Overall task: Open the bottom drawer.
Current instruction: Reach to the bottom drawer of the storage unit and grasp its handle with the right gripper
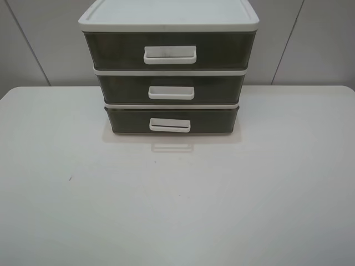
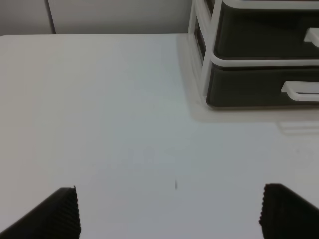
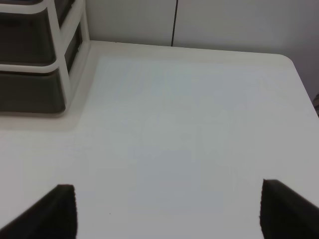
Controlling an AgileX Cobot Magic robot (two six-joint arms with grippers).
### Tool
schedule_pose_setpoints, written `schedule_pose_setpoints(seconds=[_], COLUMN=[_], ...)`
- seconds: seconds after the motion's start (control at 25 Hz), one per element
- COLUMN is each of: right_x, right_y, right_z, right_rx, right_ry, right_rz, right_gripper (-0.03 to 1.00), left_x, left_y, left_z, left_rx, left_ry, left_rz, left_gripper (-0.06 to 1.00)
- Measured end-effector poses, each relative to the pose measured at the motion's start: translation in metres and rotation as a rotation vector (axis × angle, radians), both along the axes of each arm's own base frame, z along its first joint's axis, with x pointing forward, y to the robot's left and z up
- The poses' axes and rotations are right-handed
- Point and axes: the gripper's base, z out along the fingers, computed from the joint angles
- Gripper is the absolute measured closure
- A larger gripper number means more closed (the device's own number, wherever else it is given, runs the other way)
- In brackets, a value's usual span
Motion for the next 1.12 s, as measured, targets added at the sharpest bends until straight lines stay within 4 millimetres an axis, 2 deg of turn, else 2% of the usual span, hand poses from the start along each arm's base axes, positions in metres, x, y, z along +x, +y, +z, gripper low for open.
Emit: schedule_pose_setpoints(seconds=[1.12], right_x=[0.0000], right_y=[0.0000], right_z=[0.0000], right_rx=[0.000], right_ry=[0.000], right_rz=[0.000], right_gripper=[0.24], left_x=[0.0000], left_y=[0.0000], left_z=[0.0000], left_rx=[0.000], left_ry=[0.000], left_rz=[0.000], left_gripper=[0.20])
